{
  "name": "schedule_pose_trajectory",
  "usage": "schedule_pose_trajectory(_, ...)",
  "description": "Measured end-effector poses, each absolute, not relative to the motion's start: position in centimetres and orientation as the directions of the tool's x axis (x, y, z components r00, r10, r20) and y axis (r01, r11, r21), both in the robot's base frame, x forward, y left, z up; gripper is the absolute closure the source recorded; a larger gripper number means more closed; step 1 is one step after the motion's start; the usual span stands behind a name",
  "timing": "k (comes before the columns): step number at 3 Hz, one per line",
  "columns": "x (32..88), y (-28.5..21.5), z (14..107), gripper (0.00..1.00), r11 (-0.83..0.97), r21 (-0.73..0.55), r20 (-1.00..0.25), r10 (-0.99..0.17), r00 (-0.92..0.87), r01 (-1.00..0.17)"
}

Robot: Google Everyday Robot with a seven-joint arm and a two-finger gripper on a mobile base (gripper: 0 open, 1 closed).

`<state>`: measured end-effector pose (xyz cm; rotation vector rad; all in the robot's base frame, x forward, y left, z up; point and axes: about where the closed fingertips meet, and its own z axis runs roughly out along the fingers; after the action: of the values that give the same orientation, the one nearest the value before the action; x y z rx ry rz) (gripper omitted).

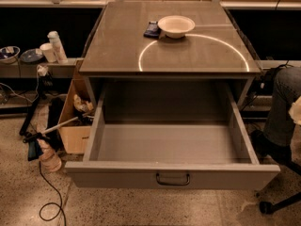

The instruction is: Close top drawer

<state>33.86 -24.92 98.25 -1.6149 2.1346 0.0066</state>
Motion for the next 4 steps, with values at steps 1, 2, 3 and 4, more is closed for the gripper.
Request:
schedule_pose_trajectory(1, 32.3, -25.5, 98.5, 1.0, 0.324, -0.265, -0.35, -0.91, -0.222, -0.908)
schedule_pose_trajectory(2, 29.4, -25.0, 99.6, 1.0, 0.306, -0.277, -0.336, -0.919, -0.206, -0.911)
schedule_pose_trajectory(3, 28.7, -24.6, 99.5, 1.0, 0.299, -0.272, -0.339, -0.919, -0.199, -0.915)
schedule_pose_trajectory(4, 29.0, -23.9, 97.5, 1.0, 0.289, -0.254, -0.336, -0.921, -0.196, -0.923)
